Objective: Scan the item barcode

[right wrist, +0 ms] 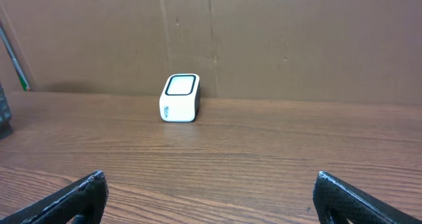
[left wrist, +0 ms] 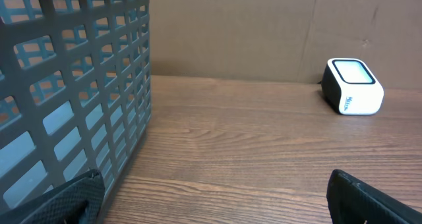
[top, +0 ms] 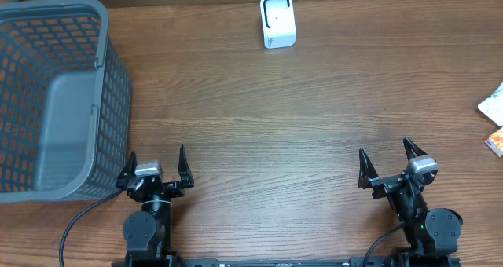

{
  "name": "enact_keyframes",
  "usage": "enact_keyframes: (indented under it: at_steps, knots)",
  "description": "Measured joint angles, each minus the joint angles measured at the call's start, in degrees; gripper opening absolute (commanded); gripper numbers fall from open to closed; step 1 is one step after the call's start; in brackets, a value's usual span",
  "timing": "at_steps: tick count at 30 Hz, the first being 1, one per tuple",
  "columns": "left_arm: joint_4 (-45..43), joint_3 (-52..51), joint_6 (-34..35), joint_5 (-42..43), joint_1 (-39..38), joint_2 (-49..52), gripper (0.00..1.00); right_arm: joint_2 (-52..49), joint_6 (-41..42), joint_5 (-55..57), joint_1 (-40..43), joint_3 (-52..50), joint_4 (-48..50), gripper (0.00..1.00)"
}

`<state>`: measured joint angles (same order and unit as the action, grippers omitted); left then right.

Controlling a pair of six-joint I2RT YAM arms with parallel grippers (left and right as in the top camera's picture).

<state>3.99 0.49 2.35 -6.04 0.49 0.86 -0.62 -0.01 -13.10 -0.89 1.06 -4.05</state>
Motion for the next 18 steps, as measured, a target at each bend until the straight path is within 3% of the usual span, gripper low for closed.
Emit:
enact_keyframes:
  at_steps: [18]
  knots:
    - [0.0,0.0,0.0,0.0,0.0,0.0,1.0,0.0,-0.07,10.95,0.0,0.0,-1.16,1.0]
